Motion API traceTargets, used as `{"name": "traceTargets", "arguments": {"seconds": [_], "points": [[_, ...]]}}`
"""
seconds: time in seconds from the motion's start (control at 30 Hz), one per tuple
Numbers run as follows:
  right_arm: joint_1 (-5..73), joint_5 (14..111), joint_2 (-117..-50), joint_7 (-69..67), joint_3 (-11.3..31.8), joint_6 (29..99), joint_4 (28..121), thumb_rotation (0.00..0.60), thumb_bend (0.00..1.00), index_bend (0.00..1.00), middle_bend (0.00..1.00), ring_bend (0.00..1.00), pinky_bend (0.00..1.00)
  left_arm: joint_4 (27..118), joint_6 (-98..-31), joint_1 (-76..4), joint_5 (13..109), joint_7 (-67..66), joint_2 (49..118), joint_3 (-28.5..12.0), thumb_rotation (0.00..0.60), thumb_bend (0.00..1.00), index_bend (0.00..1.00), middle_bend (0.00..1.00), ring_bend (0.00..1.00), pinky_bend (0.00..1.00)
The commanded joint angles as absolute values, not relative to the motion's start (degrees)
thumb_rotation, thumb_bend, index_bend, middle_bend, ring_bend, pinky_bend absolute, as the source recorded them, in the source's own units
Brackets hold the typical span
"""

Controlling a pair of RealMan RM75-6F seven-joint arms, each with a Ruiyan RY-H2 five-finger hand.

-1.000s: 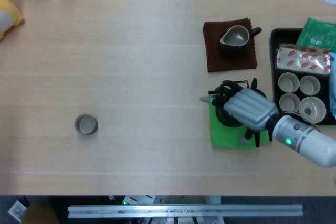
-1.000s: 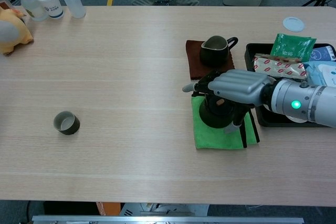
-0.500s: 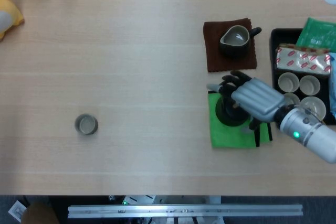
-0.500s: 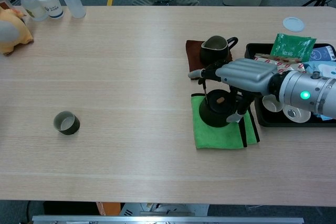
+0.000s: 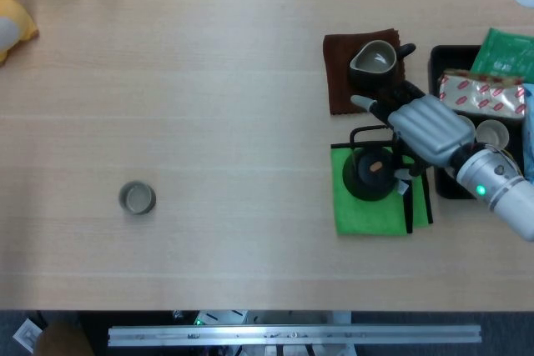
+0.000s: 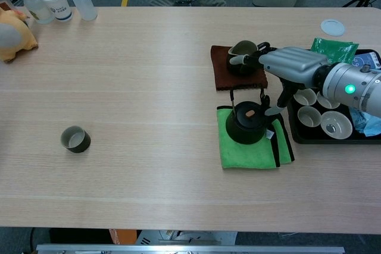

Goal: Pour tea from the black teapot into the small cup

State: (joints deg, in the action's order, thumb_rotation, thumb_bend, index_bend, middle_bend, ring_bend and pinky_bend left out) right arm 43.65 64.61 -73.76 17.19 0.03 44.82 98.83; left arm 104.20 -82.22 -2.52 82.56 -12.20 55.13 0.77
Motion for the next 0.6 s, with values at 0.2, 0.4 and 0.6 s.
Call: {"name": "traceTargets", "arguments": {"seconds": [0.2,0.4,0.6], "points": [[44.2,64.2,-73.9,18.5,-1.1,43.1,99.9,0.600,0.00,0.04,0.20,0.08,0.05,104.1,-81.6,-2.7,82.2,-12.2,55.1,0.9,0.600,0.28,0.23,0.30,0.28,0.21],[44.5,65.2,-73.8,18.6,-1.3,42.7,101.5,0.600,0.00,0.04,0.20,0.08,0.05,104.0,-81.8,-2.5,81.9,-11.9,54.9,0.9,0.600,0.28,0.23,0.30,0.28,0.21],[44.5,66.7,-73.6,18.7,-2.0,42.5,103.1,0.600,0.00,0.04,0.20,0.08,0.05,103.9,-81.9,-2.3,81.9,-11.6,54.6,1.1,0.600,0.28,0.23,0.29,0.28,0.21]]}}
